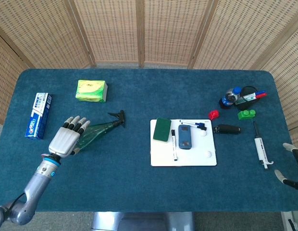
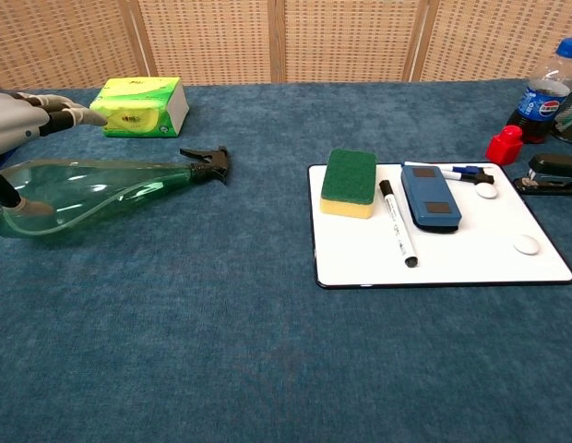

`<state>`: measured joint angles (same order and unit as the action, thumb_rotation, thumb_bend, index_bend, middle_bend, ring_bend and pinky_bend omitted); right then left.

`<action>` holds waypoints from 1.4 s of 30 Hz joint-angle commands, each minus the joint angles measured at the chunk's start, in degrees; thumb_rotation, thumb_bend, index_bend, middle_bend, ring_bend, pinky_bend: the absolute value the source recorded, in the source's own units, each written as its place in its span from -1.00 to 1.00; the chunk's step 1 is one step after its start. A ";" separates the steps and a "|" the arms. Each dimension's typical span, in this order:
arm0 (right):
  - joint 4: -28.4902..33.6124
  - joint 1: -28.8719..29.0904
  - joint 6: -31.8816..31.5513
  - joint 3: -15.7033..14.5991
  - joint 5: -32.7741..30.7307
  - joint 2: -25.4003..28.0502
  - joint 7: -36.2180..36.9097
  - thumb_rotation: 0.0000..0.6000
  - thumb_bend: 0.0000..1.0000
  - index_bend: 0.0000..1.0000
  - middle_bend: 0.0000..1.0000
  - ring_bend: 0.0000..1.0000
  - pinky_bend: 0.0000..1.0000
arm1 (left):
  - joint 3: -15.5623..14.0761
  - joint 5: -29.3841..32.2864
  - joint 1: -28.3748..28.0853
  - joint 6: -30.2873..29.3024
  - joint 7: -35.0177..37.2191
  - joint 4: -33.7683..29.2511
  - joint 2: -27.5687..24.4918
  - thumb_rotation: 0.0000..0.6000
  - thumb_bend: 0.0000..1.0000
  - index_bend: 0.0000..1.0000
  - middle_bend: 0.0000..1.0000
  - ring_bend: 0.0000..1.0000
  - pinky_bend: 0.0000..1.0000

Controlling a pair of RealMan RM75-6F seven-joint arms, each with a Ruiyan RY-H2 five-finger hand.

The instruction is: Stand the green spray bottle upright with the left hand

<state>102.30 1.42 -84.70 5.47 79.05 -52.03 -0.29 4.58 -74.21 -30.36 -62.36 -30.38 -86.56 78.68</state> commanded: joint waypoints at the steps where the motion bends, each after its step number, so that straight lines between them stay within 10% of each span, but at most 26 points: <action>1: 0.06 0.01 0.04 -0.02 0.04 0.02 -0.01 1.00 -0.46 -0.56 -0.39 -0.76 -0.67 | 0.43 -0.28 -1.02 0.61 0.62 2.94 1.01 1.00 -0.53 -1.00 -1.00 -1.00 -0.77; 18: 0.23 -0.06 0.04 0.11 -0.13 0.18 0.09 1.00 -0.45 -0.56 -0.39 -0.76 -0.67 | 1.98 1.55 -3.02 2.62 2.79 7.78 -0.15 1.00 -0.53 -1.00 -1.00 -1.00 -0.72; 42: -0.70 0.07 0.75 -0.09 -0.18 -0.51 0.73 1.00 -0.44 -0.56 -0.39 -0.76 -0.67 | 6.59 24.01 -11.59 14.24 2.44 -13.08 -9.60 1.00 -0.53 -0.74 -0.70 -0.70 -0.38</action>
<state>101.62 1.52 -83.94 5.38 78.89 -52.52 0.42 10.20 -53.82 -39.53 -50.64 -27.14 -99.08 68.91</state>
